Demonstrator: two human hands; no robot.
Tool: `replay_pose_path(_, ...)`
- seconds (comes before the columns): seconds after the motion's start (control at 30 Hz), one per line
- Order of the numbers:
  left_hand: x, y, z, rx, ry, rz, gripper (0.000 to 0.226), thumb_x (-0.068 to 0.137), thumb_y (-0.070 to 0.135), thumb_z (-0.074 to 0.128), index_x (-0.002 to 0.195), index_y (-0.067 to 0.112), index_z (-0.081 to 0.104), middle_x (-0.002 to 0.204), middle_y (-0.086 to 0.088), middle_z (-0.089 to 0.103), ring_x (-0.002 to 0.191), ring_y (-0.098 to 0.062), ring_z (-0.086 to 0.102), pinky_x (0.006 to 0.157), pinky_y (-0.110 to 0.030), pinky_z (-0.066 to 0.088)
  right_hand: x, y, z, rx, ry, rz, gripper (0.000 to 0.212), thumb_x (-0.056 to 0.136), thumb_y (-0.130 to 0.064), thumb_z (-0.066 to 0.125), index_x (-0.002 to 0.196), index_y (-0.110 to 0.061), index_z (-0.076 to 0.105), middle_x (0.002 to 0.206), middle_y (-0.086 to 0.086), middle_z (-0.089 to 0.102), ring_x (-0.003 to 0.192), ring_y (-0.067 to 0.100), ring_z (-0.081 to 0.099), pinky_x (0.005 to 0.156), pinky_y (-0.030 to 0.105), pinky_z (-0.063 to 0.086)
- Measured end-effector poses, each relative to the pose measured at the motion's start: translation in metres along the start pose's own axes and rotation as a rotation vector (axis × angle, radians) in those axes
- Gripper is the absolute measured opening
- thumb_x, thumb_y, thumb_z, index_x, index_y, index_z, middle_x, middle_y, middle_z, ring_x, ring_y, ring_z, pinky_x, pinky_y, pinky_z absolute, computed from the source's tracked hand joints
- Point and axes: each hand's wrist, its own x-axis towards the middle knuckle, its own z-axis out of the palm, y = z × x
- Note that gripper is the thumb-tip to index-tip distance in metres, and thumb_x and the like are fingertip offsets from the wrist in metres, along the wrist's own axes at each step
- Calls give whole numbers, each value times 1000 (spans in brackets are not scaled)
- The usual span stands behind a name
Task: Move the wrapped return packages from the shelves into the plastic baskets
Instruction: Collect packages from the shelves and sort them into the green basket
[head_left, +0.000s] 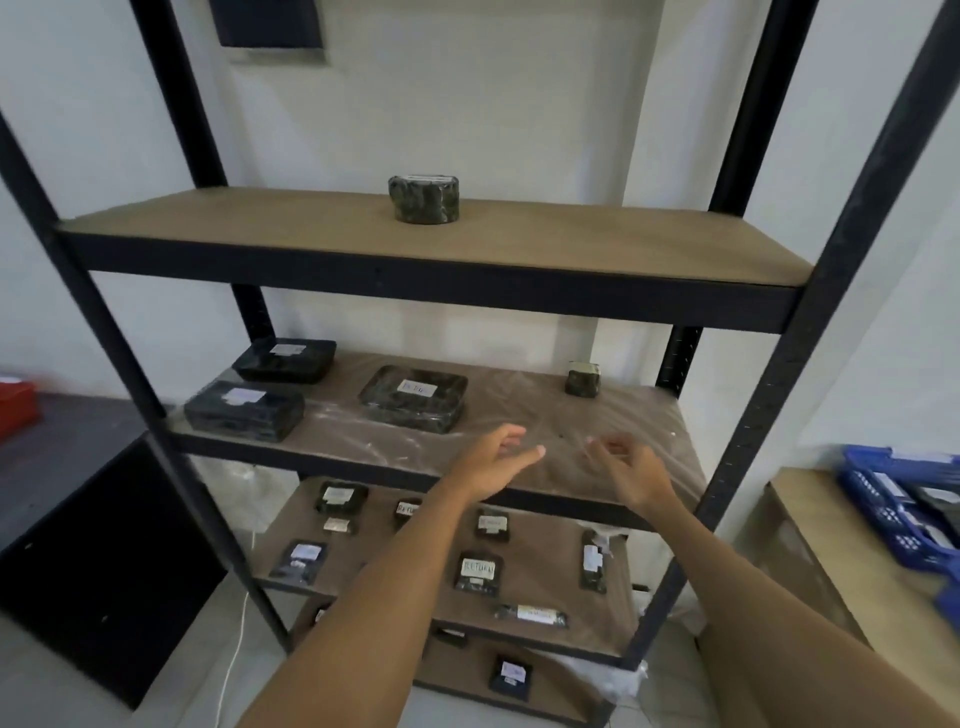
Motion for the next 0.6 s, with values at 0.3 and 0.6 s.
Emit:
replay_pose_path(0.3, 80, -18, -17, 9, -39, 71, 57, 96, 50, 61, 146, 26, 48, 143, 7, 54, 129, -12, 52, 105, -32, 42, 135, 3, 10, -23, 53, 50, 60, 85, -73, 63, 106, -17, 69, 100, 0, 71, 92, 22, 66, 69, 27, 45)
replay_pose_path(0.6, 117, -24, -31, -49, 0, 60, 55, 94, 47, 65, 144, 30, 51, 137, 14, 56, 125, -4, 52, 104, -26, 41, 212, -2, 9, -123, -64, 33, 75, 67, -29, 96, 130, -17, 59, 111, -1, 68, 109, 22, 66, 98, 40, 54)
